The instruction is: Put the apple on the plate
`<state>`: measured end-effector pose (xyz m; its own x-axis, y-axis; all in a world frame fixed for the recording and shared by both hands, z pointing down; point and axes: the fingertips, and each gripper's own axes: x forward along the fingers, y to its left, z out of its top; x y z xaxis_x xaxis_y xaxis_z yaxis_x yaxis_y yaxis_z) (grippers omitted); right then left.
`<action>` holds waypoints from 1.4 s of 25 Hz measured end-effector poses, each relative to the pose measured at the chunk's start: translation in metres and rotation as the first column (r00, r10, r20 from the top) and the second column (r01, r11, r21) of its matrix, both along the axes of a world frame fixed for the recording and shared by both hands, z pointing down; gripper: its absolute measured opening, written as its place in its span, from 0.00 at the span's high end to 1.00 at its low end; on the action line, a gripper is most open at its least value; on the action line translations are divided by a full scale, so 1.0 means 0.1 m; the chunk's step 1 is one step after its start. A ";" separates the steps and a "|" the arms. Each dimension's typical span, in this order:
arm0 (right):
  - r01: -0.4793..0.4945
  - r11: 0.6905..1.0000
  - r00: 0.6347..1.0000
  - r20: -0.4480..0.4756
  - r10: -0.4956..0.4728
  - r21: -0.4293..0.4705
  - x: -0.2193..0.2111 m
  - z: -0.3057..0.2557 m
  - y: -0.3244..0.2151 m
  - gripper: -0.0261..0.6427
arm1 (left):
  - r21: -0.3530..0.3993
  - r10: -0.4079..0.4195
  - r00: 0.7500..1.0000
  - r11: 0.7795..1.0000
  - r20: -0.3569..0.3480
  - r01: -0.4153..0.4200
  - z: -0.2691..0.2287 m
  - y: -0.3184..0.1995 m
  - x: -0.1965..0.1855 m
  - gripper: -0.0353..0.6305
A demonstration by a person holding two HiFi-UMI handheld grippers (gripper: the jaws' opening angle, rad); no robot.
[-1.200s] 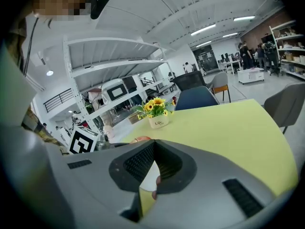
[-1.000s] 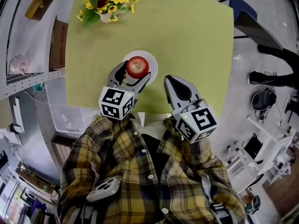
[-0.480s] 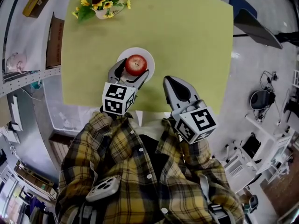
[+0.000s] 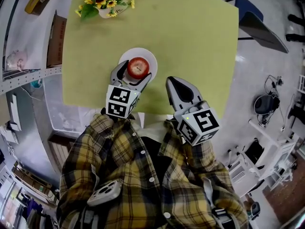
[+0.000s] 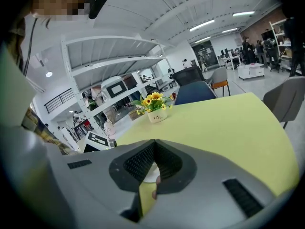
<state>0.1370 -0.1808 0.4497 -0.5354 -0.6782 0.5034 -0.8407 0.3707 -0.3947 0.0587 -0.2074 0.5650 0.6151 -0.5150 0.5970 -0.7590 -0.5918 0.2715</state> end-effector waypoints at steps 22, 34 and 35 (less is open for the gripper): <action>0.045 0.998 0.999 0.003 -0.045 0.033 -0.10 -0.14 -0.09 0.97 | 0.000 -0.049 0.999 0.999 -0.015 0.049 -0.15 0.11 -0.10 0.35; 0.044 0.992 0.999 -0.025 -0.042 0.117 -0.14 -0.52 -0.23 0.97 | 0.079 -0.083 0.993 0.993 -0.087 0.090 -0.69 0.05 -0.33 0.36; 0.041 0.991 0.999 -0.025 -0.038 0.125 -0.14 -0.57 -0.24 0.97 | 0.094 -0.086 0.991 0.991 -0.101 0.096 -0.79 0.04 -0.35 0.39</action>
<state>0.1227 -0.2048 0.3931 -0.5524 -0.7154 0.4277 -0.8326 0.4491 -0.3242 0.0234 -0.2034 0.4864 0.6154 -0.6246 0.4807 -0.7838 -0.5491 0.2901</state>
